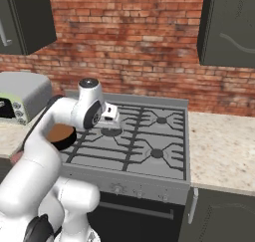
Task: Pick up the sugar cube(s) and place them in the saucepan with hot chocolate.
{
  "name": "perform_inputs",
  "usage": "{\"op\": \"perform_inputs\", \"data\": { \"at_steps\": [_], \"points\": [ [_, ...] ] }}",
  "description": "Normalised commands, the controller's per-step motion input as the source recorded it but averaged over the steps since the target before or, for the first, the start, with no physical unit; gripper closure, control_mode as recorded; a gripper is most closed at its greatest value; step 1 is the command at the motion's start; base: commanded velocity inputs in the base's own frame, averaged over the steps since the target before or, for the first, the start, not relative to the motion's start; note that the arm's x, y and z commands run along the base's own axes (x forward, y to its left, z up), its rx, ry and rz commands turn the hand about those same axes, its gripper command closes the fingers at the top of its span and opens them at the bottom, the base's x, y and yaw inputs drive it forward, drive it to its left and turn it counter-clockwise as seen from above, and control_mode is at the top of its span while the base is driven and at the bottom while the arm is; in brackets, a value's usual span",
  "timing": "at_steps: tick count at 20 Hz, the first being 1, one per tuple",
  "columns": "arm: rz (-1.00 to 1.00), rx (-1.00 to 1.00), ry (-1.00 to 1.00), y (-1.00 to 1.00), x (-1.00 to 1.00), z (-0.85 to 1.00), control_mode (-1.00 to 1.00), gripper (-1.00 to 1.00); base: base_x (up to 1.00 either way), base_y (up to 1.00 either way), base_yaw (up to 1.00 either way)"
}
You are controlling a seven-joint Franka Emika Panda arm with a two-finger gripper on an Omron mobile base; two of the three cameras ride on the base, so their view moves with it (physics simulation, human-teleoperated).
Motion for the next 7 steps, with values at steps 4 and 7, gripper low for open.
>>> {"op": "perform_inputs", "data": {
  "at_steps": [4, 7],
  "points": [
    [0.00, 0.07, -0.02, -0.38, 0.00, 0.26, -1.00, -1.00, 0.00, 0.00, 0.00],
    [-0.02, 0.10, -0.11, -0.25, 0.00, 0.29, -1.00, -1.00, 0.00, 0.00, 0.00]
  ]
}}
